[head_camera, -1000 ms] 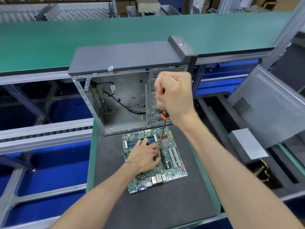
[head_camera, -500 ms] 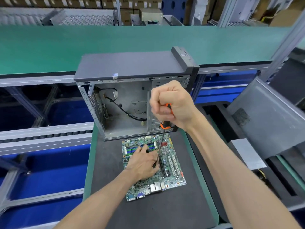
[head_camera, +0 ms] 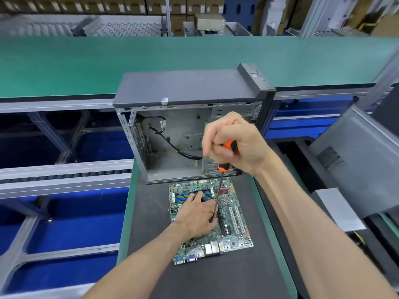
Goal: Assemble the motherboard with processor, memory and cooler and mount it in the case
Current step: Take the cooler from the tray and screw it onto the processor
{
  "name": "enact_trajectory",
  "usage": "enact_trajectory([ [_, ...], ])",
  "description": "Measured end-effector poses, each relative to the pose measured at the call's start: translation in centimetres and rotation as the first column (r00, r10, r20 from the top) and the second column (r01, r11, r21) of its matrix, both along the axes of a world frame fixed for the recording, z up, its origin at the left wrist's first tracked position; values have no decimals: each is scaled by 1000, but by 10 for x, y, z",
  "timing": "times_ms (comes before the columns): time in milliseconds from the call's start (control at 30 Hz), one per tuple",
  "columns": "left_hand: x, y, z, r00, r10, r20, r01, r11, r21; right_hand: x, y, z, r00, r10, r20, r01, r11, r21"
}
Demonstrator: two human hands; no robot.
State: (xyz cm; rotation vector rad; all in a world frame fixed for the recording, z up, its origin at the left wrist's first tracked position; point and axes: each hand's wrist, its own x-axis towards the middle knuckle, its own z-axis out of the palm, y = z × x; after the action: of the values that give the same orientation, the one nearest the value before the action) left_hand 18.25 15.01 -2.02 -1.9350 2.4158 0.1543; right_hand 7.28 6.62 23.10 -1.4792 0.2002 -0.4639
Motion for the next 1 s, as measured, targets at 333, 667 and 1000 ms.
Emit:
enact_trajectory([
  [333, 1, 0, -2, 1000, 4, -8, -5, 999, -41, 20, 22, -23, 623, -762, 177, 780, 588, -214],
  [667, -1, 0, -1, 1000, -2, 5, 2, 1000, -20, 32, 39, -29, 421, -879, 225, 905, 391, -166],
  [1000, 8, -1, 6, 998, 35, -56, -31, 997, 66, 2, 15, -18, 750, -640, 168, 659, 746, -97],
])
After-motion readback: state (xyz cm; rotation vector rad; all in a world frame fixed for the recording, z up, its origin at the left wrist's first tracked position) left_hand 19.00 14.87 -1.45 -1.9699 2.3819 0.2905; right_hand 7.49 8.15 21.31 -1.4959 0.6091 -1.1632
